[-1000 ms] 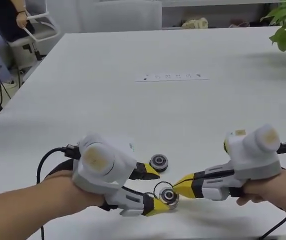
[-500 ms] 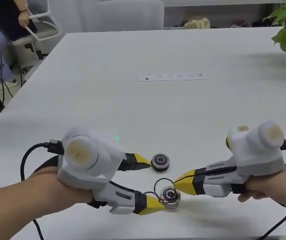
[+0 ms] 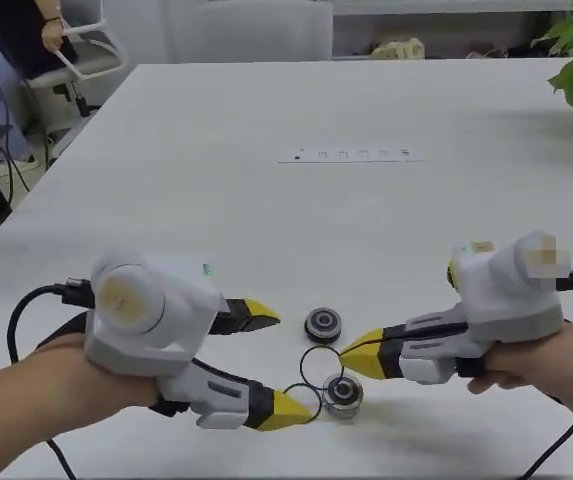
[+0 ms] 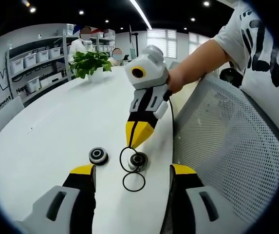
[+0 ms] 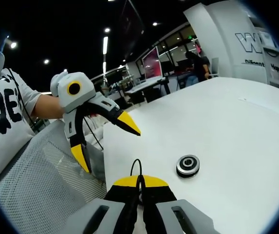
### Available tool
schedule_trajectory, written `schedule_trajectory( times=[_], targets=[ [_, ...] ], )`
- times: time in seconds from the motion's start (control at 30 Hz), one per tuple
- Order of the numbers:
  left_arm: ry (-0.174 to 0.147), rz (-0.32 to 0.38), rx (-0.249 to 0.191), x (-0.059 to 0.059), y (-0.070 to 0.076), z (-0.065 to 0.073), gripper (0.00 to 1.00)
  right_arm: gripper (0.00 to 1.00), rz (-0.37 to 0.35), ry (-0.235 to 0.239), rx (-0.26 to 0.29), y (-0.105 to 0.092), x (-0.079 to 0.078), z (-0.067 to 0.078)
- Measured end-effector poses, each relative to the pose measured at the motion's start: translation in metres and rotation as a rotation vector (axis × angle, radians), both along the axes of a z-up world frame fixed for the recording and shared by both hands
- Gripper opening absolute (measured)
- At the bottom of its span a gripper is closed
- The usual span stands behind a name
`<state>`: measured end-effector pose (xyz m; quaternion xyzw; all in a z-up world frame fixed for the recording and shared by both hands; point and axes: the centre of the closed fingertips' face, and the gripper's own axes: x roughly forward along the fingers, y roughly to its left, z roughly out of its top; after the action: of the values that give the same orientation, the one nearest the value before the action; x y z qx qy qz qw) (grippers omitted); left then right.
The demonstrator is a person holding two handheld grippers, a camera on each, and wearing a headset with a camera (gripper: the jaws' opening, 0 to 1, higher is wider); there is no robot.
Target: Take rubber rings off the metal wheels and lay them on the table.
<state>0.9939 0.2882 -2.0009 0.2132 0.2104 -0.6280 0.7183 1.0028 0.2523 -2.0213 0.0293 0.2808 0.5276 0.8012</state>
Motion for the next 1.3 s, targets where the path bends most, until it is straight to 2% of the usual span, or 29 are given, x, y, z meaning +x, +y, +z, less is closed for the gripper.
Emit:
schedule_trajectory(
  times=[0.17,0.6,1.3],
  targets=[
    [0.002,0.028,-0.016,0.002,0.006,0.005,0.66,0.0,0.006,-0.014,-0.002,0.005,0.003,0.003],
    [0.005,0.082,-0.019,0.005,0.026,0.006,0.7,0.0,0.02,-0.024,-0.008,0.018,0.009,0.004],
    [0.006,0.15,-0.025,0.008,0.049,0.007,0.76,0.0,0.043,-0.018,-0.048,0.038,0.015,-0.01]
  ],
)
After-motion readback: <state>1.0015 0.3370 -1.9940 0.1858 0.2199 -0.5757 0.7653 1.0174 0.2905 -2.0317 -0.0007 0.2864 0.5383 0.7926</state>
